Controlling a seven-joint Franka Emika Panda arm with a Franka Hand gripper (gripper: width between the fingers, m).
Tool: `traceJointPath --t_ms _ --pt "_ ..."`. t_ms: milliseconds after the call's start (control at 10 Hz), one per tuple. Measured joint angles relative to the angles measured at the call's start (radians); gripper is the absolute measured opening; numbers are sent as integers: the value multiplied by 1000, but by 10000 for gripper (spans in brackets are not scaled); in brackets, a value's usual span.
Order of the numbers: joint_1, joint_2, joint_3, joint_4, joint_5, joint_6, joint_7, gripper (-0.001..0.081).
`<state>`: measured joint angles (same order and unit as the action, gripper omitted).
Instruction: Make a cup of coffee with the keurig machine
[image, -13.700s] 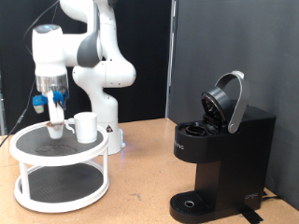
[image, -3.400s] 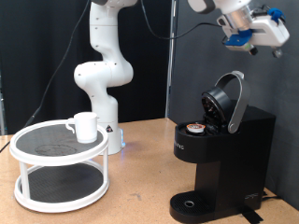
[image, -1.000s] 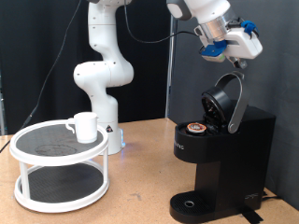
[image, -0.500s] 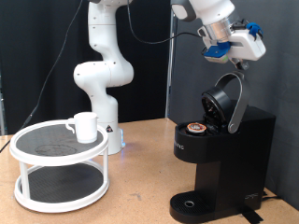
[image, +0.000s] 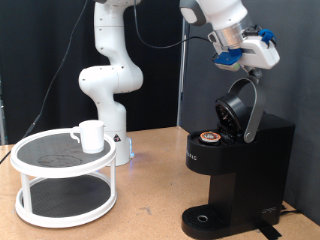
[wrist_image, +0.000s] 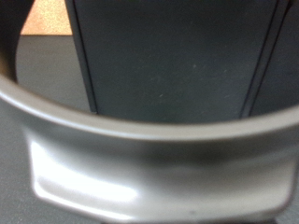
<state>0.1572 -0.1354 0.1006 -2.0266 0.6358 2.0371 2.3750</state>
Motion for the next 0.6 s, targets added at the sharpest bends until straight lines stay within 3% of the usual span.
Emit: traceJointPath --t_ms 300,600 --pt "-32 -37 -51 -25 0 -77 -57 0" --pt "-80 -57 -70 -64 -98 -65 -17 0"
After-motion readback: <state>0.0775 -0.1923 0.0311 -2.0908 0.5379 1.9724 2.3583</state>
